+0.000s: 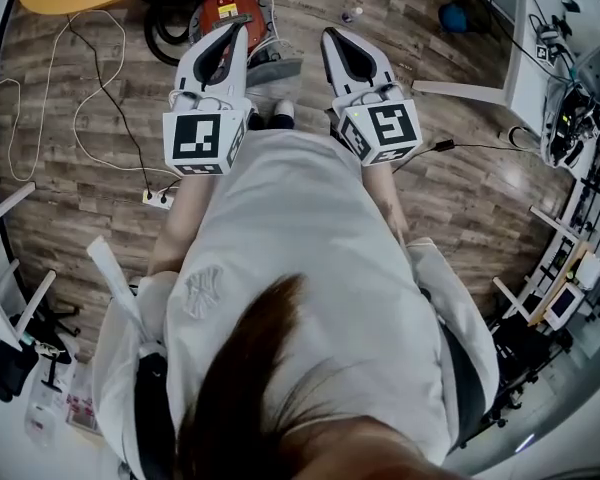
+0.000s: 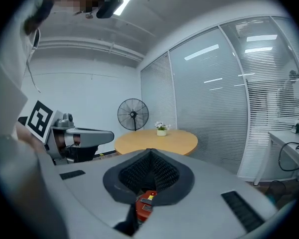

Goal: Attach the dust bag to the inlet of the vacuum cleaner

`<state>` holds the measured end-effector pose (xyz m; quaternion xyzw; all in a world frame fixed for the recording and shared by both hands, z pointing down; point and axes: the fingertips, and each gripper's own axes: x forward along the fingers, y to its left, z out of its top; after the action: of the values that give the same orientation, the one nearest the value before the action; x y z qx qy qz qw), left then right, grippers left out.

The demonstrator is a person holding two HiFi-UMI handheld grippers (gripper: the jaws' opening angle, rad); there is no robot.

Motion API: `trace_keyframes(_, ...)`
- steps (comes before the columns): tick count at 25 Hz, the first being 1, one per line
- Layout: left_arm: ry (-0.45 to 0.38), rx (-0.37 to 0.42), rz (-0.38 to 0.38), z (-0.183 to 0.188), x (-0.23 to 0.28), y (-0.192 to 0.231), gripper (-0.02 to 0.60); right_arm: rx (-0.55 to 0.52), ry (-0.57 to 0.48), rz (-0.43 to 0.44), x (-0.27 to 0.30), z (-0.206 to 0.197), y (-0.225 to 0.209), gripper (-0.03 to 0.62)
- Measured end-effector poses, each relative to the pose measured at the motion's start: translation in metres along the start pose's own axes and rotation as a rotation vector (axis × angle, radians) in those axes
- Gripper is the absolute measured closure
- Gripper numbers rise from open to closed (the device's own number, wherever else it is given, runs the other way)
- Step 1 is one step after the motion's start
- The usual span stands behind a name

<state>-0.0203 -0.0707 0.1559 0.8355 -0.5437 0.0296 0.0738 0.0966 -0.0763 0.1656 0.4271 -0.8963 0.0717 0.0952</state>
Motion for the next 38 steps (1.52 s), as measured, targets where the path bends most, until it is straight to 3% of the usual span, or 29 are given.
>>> trace_keyframes(15, -0.018, 0.010, -0.030, 0.001, 0.005, -0.010, 0.563, -0.016, 0.062, -0.033, -0.001, -0.017, -0.008, 0.591)
trace_keyframes(38, 0.003, 0.014, -0.028, -0.004, 0.018, -0.005, 0.563, 0.005, 0.058, -0.042, 0.006, -0.017, -0.021, 0.591)
